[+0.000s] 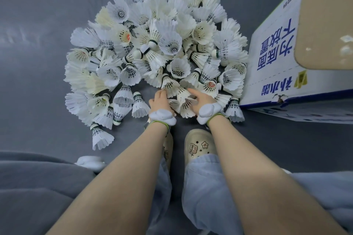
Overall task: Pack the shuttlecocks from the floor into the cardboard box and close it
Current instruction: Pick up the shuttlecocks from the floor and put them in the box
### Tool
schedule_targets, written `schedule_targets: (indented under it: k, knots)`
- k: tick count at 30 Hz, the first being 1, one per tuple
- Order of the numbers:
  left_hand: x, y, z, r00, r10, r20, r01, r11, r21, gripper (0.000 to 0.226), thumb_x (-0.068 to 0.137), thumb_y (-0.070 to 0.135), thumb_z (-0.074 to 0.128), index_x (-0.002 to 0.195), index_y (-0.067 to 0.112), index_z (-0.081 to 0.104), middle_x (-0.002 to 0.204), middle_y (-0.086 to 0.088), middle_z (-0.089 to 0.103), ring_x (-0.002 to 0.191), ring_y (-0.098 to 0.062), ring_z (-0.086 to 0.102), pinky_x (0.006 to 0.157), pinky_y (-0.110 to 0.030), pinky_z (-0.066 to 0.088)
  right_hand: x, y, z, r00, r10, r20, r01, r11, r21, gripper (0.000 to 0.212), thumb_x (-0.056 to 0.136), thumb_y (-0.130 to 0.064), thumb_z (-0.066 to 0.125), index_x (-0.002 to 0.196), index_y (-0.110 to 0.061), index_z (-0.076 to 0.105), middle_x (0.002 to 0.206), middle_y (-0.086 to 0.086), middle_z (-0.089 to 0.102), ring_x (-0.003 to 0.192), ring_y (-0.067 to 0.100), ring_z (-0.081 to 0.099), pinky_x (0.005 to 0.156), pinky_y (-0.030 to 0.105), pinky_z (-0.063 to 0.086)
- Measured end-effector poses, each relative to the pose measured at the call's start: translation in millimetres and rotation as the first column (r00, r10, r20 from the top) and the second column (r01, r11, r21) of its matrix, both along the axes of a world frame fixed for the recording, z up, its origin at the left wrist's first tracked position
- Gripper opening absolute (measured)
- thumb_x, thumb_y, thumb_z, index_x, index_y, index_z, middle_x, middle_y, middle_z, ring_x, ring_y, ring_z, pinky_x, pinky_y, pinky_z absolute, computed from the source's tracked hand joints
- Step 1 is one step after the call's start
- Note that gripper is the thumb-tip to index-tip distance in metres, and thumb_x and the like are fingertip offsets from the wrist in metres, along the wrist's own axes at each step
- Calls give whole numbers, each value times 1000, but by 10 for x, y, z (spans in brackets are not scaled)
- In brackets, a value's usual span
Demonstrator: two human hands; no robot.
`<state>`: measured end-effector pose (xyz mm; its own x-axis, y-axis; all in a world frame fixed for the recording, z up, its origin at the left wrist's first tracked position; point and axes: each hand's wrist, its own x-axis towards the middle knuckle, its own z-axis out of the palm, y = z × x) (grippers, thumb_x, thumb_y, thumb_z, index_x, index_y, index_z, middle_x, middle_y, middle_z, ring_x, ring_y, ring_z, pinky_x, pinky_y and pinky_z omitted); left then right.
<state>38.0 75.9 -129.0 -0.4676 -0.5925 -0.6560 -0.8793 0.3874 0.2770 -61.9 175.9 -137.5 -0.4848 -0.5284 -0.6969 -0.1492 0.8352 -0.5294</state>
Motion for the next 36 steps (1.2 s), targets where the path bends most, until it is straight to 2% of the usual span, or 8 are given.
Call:
schedule_targets:
  k: [3, 5, 11, 15, 21, 30, 32, 36]
  knots:
    - [24, 30, 18, 999, 4, -33, -3, 999, 40, 70, 75, -7, 49, 140, 13, 32, 150, 0, 25, 129, -30, 38, 102, -33, 36, -9, -55, -17, 991, -130, 19, 131, 990, -54, 55, 91, 1, 43, 142, -20, 43, 142, 0, 50, 124, 20, 54, 90, 11, 43]
    - [24, 38, 44, 999, -2, -49, 5, 998, 65, 71, 74, -9, 50, 140, 11, 31, 150, -2, 24, 129, -29, 40, 106, -37, 37, -10, -76, -14, 979, -195, 51, 198, 978, -60, 50, 92, 4, 41, 138, -17, 49, 139, 1, 54, 121, 16, 57, 70, 0, 41]
    - [-7, 31, 180, 995, -15, -100, 19, 999, 42, 54, 84, -3, 49, 135, 5, 35, 147, -7, 28, 125, -33, 42, 101, -41, 40, -62, -103, 137, 989, -138, -60, 137, 990, -30, 38, 93, -8, 46, 127, -17, 61, 132, 4, 61, 119, 22, 58, 82, 18, 44]
    - [-37, 34, 343, 997, -13, -79, 17, 999, 49, 62, 81, -2, 57, 137, 8, 33, 148, -7, 26, 128, -32, 42, 101, -40, 40, -61, -169, 355, 995, -32, -92, 31, 999, -9, 28, 87, -7, 46, 100, -16, 69, 110, 5, 65, 100, 28, 59, 72, 27, 47]
    - [-63, -24, 787, 991, 41, -125, -35, 998, 52, 73, 78, 0, 65, 141, 6, 29, 149, -8, 26, 133, -29, 38, 104, -36, 38, -113, -250, 859, 993, -30, -115, 29, 999, -15, 49, 85, -10, 57, 132, -24, 54, 130, 3, 60, 111, 28, 60, 72, 21, 40]
    - [-188, -222, 2128, 960, -30, -279, -12, 989, -149, 64, 81, -3, 56, 139, 6, 30, 148, -5, 25, 129, -27, 43, 102, -37, 39, -146, -228, 2112, 943, -230, -240, 153, 941, -301, 48, 82, -11, 59, 127, -27, 58, 96, -6, 61, 50, 7, 44, 38, 15, 31]
    - [-213, -268, 2506, 938, -75, -339, -6, 973, -232, 64, 81, -4, 53, 140, 7, 29, 148, -3, 25, 127, -27, 46, 100, -38, 41, -156, -220, 2460, 927, -238, -289, 124, 923, -363, 47, 83, -16, 61, 128, -29, 56, 118, -4, 63, 57, 11, 51, 41, 13, 35]
    - [-282, -338, 3194, 830, -174, -530, -19, 941, -339, 68, 80, 1, 56, 141, 13, 29, 147, 0, 25, 123, -28, 49, 96, -38, 45, -219, -185, 3157, 880, -201, -431, -1, 906, -424, 51, 84, -12, 60, 130, -34, 52, 131, -8, 60, 109, 19, 60, 73, 16, 40]
